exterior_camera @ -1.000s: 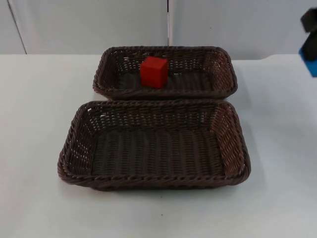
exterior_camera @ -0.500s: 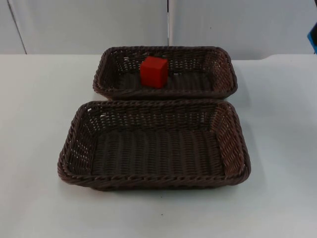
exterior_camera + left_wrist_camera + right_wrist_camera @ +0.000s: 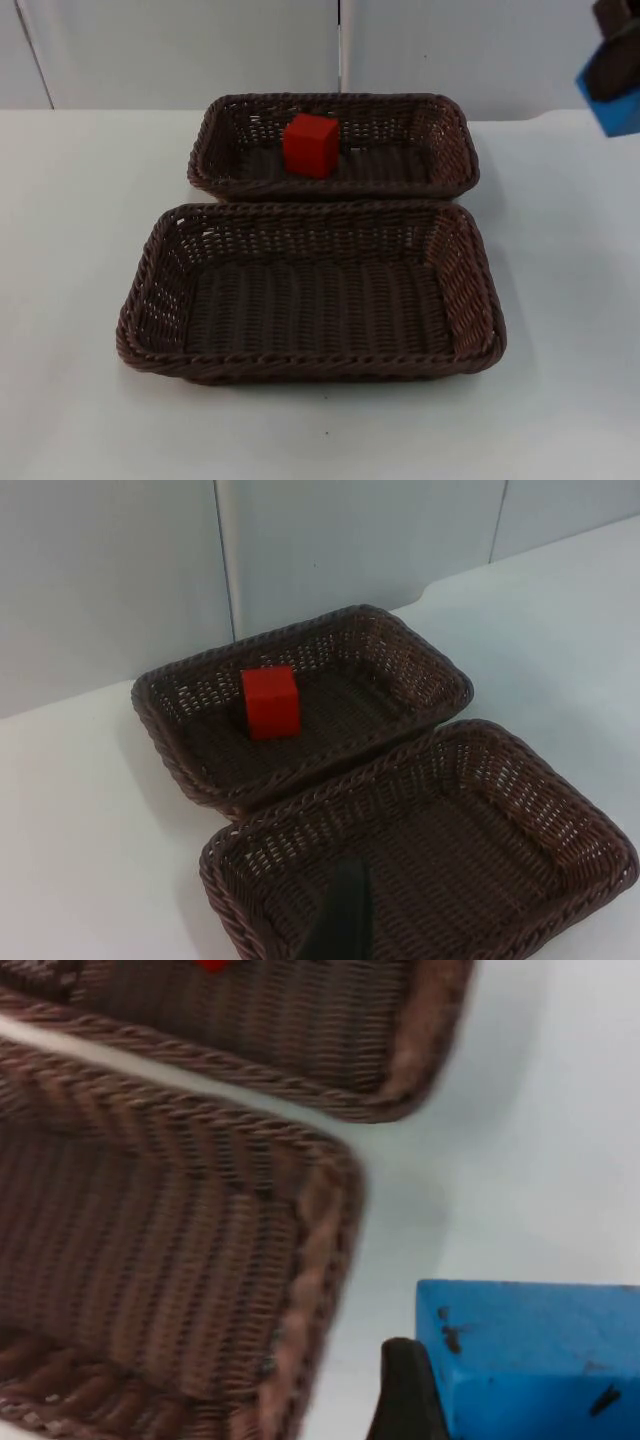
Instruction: Pick up one cube with the left hand and place it into the upper basket. Pick up one cube with the right hand and place it into the lower basket.
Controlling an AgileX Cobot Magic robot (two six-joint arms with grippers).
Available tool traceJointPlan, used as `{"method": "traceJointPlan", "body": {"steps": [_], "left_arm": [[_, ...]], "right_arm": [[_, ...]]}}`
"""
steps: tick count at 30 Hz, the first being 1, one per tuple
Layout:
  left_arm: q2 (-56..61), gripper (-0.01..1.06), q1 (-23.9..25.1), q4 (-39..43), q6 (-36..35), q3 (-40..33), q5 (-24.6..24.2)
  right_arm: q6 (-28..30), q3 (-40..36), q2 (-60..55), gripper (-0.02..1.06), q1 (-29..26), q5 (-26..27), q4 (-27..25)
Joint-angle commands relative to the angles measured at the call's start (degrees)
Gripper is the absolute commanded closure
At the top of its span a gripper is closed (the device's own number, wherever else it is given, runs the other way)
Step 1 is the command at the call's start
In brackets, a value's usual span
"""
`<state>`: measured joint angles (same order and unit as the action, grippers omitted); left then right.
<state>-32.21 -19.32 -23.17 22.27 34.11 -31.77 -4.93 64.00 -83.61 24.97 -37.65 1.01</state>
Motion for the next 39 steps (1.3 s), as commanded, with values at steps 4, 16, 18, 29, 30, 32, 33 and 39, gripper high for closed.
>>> {"method": "traceJointPlan", "body": {"steps": [4, 16, 18, 29, 30, 32, 33, 39], "left_arm": [[0.24, 0.29, 0.02, -0.18, -0.14, -0.18, 0.28], [0.24, 0.29, 0.02, -0.18, -0.14, -0.18, 0.16], [0.24, 0.29, 0.02, -0.18, -0.14, -0.18, 0.16], [0.24, 0.29, 0.02, -0.18, -0.14, -0.18, 0.16], [0.24, 0.29, 0.02, -0.18, -0.14, -0.18, 0.16], [0.24, 0.29, 0.02, -0.18, -0.14, -0.18, 0.16], [0.24, 0.29, 0.02, -0.18, -0.14, -0.18, 0.16], [0.24, 0.29, 0.02, -0.18, -0.14, -0.18, 0.16]], "right_arm": [[0.45, 0.25, -0.84, 1.05, 5.87, 1.65, -0.18], [0.45, 0.25, -6.52, 1.05, 18.58, 3.18, -0.09], [0.45, 0.25, -7.98, 1.05, 19.61, 3.43, -0.09], [0.45, 0.25, -14.22, 1.05, 19.71, 7.55, -1.01], [0.45, 0.25, -14.22, 1.05, 19.71, 7.55, -1.01], [0.45, 0.25, -15.76, 1.05, 19.71, 10.1, -1.01], [0.45, 0.25, -16.4, 1.05, 19.71, 11.33, -1.01], [0.45, 1.96, -21.51, 1.05, 19.58, 15.01, -1.01]]}}
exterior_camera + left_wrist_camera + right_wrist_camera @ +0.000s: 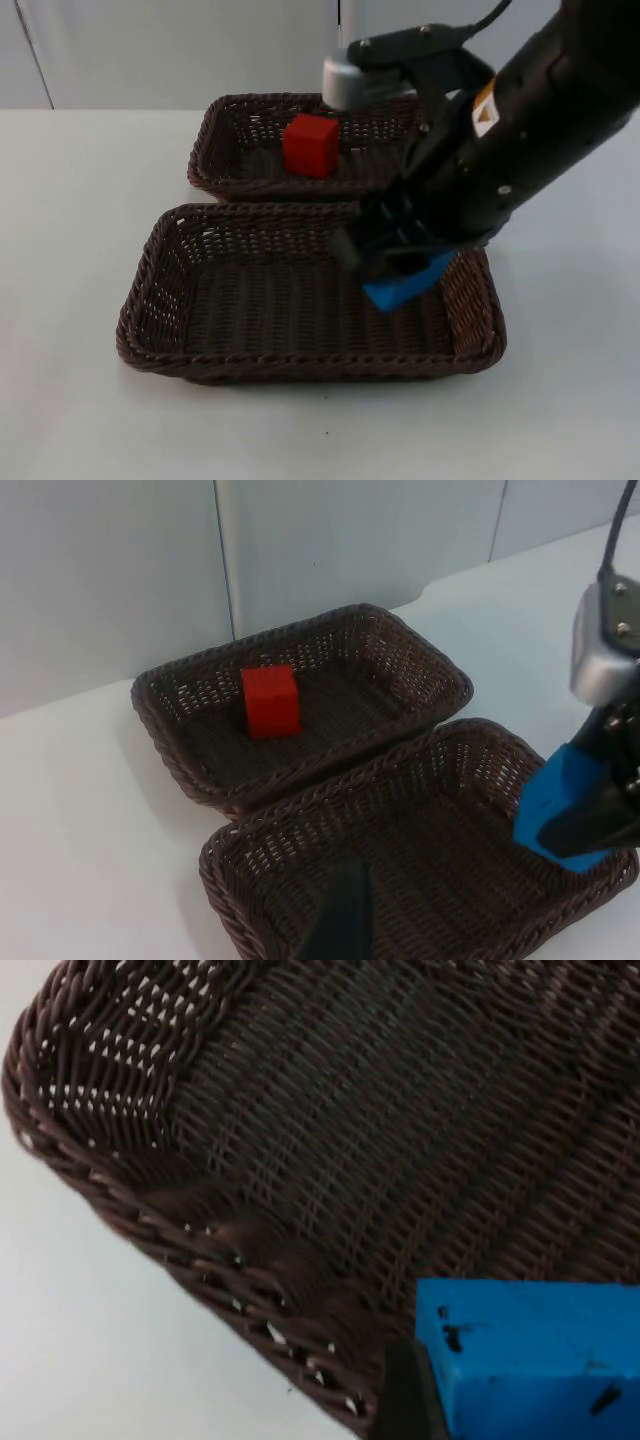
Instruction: Pick up one cube with the left hand and place it into the upper basket. Pick up one cube with the right hand and place it into the lower basket.
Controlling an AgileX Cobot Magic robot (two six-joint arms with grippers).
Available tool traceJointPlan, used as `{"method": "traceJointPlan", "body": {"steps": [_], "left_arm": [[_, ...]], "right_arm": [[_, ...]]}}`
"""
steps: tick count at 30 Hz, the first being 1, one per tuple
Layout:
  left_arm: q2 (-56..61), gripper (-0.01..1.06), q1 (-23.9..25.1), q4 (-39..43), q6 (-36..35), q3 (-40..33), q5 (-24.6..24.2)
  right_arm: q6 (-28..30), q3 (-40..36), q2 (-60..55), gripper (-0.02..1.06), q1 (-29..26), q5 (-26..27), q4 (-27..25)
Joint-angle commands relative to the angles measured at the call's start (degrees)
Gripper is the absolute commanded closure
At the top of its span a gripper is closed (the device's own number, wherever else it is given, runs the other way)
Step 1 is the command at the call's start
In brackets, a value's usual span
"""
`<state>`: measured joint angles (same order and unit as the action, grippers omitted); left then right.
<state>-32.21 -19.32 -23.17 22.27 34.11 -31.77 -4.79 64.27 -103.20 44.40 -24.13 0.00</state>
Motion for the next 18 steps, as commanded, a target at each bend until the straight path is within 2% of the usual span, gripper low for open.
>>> {"method": "traceJointPlan", "body": {"steps": [1, 12, 18], "left_arm": [[0.24, 0.29, 0.02, -0.18, -0.14, -0.18, 0.16], [0.24, 0.29, 0.02, -0.18, -0.14, -0.18, 0.16], [0.24, 0.29, 0.02, -0.18, -0.14, -0.18, 0.16]], "right_arm": [[0.31, 1.69, -1.92, 1.05, 0.15, 1.49, 0.0], [0.56, 19.85, -17.94, 1.05, 0.15, -6.5, 0.0], [0.56, 25.76, -23.64, 1.05, 0.15, -6.9, 0.3]]}}
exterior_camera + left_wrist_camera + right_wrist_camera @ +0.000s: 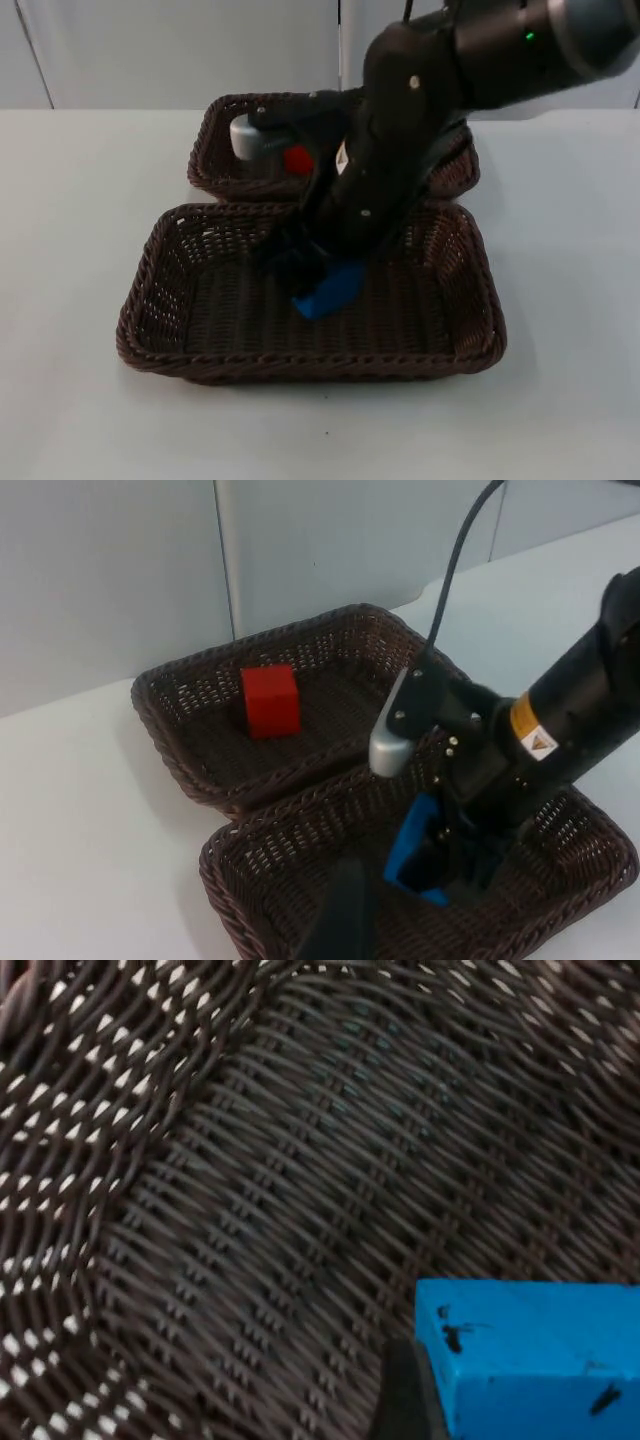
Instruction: Pick up one cube with the left hand and place it into the upper basket. Pick up one cube with the right hand and place it into the lower basket.
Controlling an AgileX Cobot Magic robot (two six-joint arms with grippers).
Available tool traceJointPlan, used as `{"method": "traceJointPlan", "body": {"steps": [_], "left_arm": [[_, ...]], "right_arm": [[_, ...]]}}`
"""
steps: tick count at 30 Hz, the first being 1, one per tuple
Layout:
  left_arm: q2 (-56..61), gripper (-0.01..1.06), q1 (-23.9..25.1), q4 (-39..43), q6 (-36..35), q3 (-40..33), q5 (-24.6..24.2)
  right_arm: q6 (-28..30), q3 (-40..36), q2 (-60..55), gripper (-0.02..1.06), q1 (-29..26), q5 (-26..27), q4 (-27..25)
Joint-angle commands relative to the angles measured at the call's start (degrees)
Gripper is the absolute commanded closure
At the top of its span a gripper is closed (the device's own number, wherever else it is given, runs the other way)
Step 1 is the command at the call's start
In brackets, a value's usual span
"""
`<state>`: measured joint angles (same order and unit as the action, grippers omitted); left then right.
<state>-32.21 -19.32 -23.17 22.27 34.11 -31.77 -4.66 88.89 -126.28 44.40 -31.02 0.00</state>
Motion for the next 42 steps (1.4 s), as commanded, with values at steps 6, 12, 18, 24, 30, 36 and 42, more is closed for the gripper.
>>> {"method": "traceJointPlan", "body": {"steps": [6, 12, 18, 24, 30, 36, 42], "left_arm": [[0.24, 0.29, 0.02, -0.18, -0.14, -0.18, 0.16], [0.24, 0.29, 0.02, -0.18, -0.14, -0.18, 0.26], [0.24, 0.29, 0.02, -0.18, -0.14, -0.18, 0.52], [0.24, 0.29, 0.02, -0.18, -0.14, -0.18, 0.52], [0.24, 0.29, 0.02, -0.18, -0.14, -0.18, 0.52], [0.24, 0.29, 0.02, -0.18, -0.14, -0.18, 0.52], [0.24, 0.29, 0.02, -0.18, -0.14, -0.18, 0.52]], "right_arm": [[0.42, 1.42, -2.34, 0.93, 0.15, 1.36, 0.82], [0.42, 1.42, -3.31, 0.58, 0.15, 1.05, 1.04], [0.42, 1.42, -2.09, 0.3, 0.15, 0.62, 1.04], [0.42, 1.42, 2.0, 0.29, 0.15, -1.06, 1.04], [0.42, 1.42, 8.53, 0.29, 0.15, -5.77, 1.04], [1.75, 1.42, 16.02, 0.29, 0.15, -11.14, 1.16], [1.75, 1.42, 21.4, 0.29, 0.26, -12.23, 1.16]]}}
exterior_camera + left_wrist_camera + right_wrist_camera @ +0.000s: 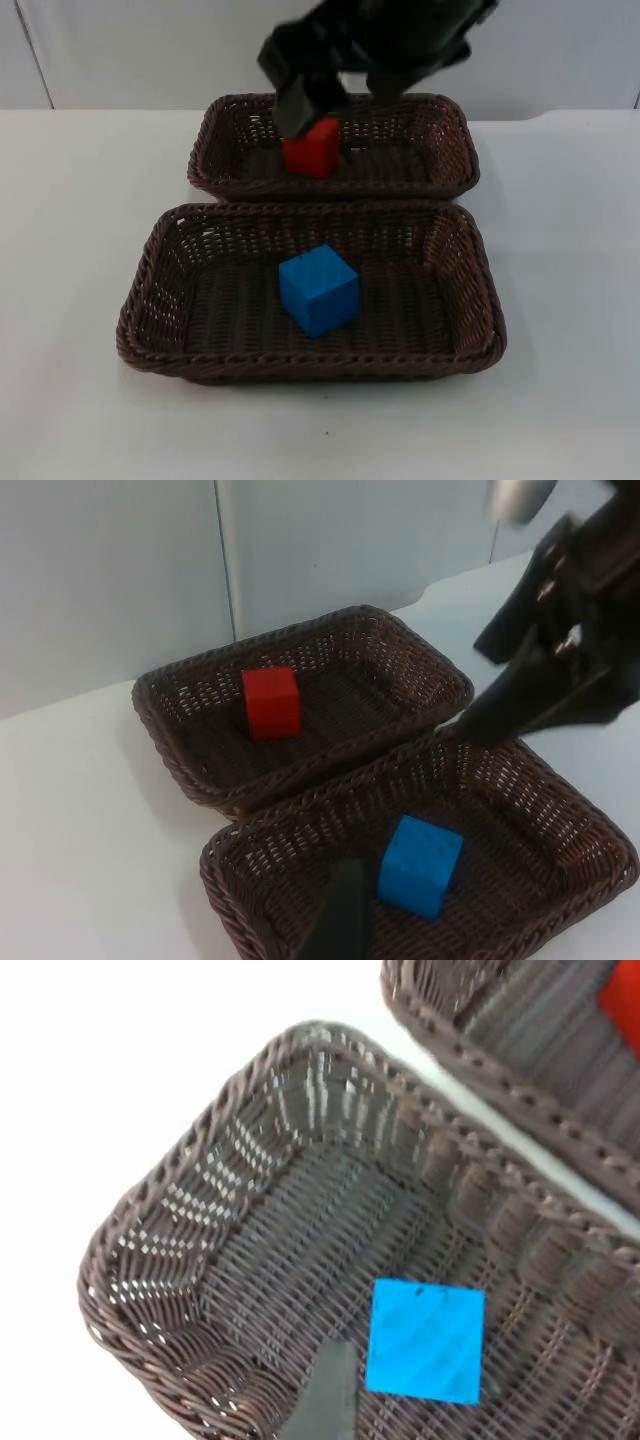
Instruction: Pick up one cube with the left hand and place it into the upper basket. Pick up one cube with the right hand and place it into the lower basket.
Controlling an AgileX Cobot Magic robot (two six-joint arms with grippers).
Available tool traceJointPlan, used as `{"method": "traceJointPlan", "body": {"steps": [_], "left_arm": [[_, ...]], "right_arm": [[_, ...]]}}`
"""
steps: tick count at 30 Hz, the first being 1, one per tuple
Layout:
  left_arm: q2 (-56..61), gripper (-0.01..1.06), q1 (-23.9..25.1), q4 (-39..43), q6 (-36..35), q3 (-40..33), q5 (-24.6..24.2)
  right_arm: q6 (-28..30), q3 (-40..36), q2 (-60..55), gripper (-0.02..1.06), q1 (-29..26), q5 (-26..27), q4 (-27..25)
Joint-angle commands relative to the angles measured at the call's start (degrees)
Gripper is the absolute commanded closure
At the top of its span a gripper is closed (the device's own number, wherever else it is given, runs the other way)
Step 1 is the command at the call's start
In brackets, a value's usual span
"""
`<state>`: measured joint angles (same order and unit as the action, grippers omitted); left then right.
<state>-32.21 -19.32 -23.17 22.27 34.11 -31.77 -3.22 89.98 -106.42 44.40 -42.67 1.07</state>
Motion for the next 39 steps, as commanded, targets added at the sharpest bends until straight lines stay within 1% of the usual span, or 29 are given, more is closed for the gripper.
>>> {"method": "traceJointPlan", "body": {"steps": [1, 9, 13, 14, 19, 20, 24, 25, 31, 33, 39], "left_arm": [[0.24, 0.29, 0.02, -0.18, -0.14, -0.18, 0.52], [0.24, 0.29, 0.02, 0.27, -0.14, -0.18, 0.27], [0.24, 0.29, 0.02, 0.27, -0.14, -0.18, -0.54], [0.24, 0.29, 0.02, 0.27, -0.14, -0.18, -0.54], [0.24, 0.29, 0.02, 0.27, -0.14, -0.18, -1.14], [0.24, 0.29, 0.02, 0.27, -0.14, -0.18, -1.14], [0.84, 0.29, 0.02, 0.17, -0.14, -0.18, -1.6], [0.84, 0.29, 0.02, 0.17, -0.14, -0.18, -1.6], [5.85, 0.29, 0.02, 1.13, -0.05, -0.18, -1.75], [9.25, 0.29, 0.02, 1.94, -0.05, -0.18, -1.96], [15.42, 0.29, 0.02, 2.29, -0.05, -0.18, -3.66]], "right_arm": [[0.3, 0.33, 2.49, 0.29, 0.26, -0.58, 0.09], [1.29, -0.05, 7.89, 0.29, 0.26, -1.1, -0.14], [1.72, -4.08, 12.05, 0.29, 0.26, 1.21, -0.14], [1.72, -4.08, 12.05, 0.29, 0.26, 1.21, -0.14], [1.72, -12.1, 18.12, 0.29, 0.26, 5.64, -0.14], [1.72, -12.1, 18.12, 0.29, 0.26, 5.64, -0.14], [1.72, -17.53, 23.05, 0.29, 0.26, 7.45, 0.1], [1.72, -17.53, 23.05, 0.29, 0.26, 7.45, 0.1], [1.72, -23.86, 29.59, 0.29, 0.26, 9.54, 0.31], [2.78, -25.55, 31.79, 0.29, 0.26, 9.51, 0.31], [2.78, -28.46, 37.3, 0.29, 0.26, 9.38, 0.31]]}}
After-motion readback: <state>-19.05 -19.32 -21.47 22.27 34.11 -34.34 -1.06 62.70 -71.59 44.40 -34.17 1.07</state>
